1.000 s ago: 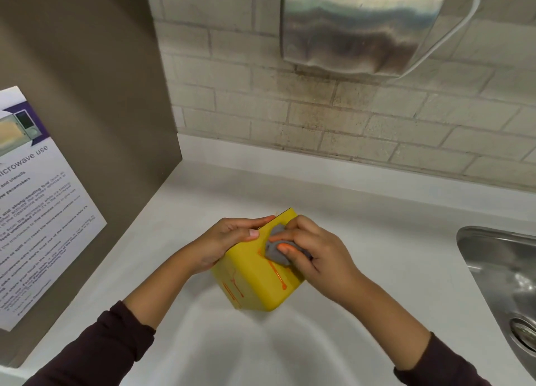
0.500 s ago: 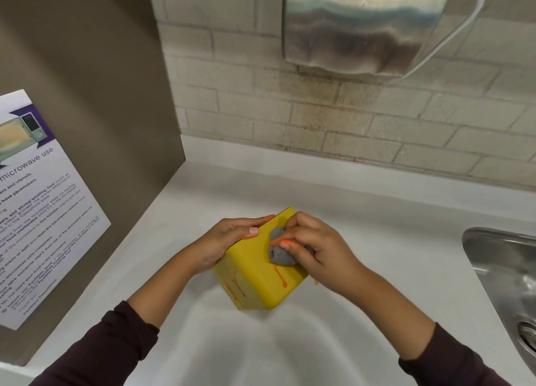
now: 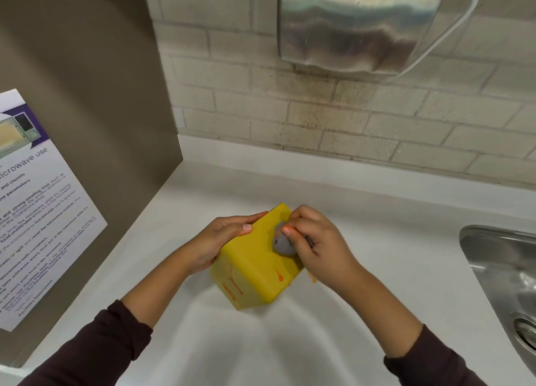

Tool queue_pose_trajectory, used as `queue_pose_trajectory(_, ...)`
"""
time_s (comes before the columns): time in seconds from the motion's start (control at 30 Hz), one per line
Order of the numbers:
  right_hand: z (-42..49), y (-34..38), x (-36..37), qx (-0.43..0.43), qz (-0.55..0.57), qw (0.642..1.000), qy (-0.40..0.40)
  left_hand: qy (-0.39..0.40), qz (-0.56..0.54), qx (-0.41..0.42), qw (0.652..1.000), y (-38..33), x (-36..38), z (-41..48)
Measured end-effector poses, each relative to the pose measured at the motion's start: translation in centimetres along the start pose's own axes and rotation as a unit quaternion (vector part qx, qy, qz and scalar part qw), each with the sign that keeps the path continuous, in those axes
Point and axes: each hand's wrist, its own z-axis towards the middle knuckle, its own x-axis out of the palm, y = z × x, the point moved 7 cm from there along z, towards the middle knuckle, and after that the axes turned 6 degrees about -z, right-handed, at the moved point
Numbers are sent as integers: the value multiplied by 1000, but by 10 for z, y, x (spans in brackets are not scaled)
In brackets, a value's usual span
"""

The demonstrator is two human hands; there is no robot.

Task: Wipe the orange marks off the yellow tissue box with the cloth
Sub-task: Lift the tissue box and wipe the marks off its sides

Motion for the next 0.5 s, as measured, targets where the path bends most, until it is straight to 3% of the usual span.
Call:
queue_pose_trajectory(0.1, -2, 13, 13, -4, 10, 1000, -13, -2, 2, -5, 1000, 0, -2, 0)
queue_pose_trajectory(0.3, -29, 17, 12, -77, 23, 994, 79, 11, 15, -6, 1000, 1, 4, 2)
queue_pose_trajectory(0.5, -10, -1, -1, -3, -3, 1000, -10, -8, 14, -4, 1000, 1, -1, -2)
